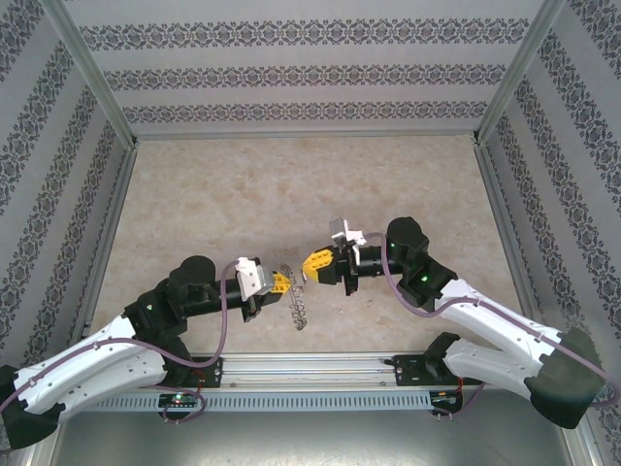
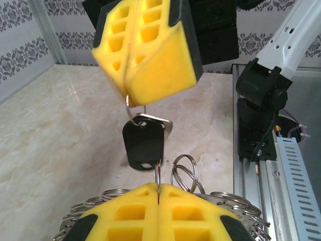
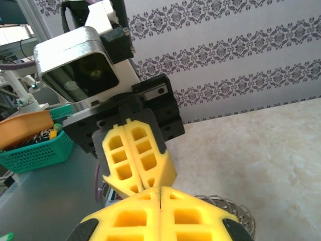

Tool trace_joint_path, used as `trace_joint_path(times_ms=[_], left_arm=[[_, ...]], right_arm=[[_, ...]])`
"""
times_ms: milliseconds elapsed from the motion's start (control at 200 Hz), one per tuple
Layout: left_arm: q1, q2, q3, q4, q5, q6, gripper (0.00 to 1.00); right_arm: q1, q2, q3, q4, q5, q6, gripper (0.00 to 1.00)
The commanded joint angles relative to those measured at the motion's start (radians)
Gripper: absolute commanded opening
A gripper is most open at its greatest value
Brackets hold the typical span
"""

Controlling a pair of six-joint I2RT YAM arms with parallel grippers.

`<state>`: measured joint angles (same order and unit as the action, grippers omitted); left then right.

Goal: Put the keys on the keyring

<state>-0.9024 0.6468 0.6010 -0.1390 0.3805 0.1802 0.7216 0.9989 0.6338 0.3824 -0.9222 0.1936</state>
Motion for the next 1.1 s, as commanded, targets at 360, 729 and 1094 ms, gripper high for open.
trace_joint_path(times_ms=[360,729,1094], left_arm=[[-0.01,0.014,0.041,0.026,0.021,0.022,0.0],[-0.009,0.018,0.037,0.044,0.032,0.022,0.0],[-0.01,0.014,0.029,0.055,0.04,0.018,0.0]], right_arm=[[0.005,0.013,0.015,0.014,-0.096,-0.029,0.0],[0.015,0.035,0.021,0.009,-0.107,-0.04,0.0],[0.029,0.057,0.032,0.002,-0.113,-0.054,0.0]])
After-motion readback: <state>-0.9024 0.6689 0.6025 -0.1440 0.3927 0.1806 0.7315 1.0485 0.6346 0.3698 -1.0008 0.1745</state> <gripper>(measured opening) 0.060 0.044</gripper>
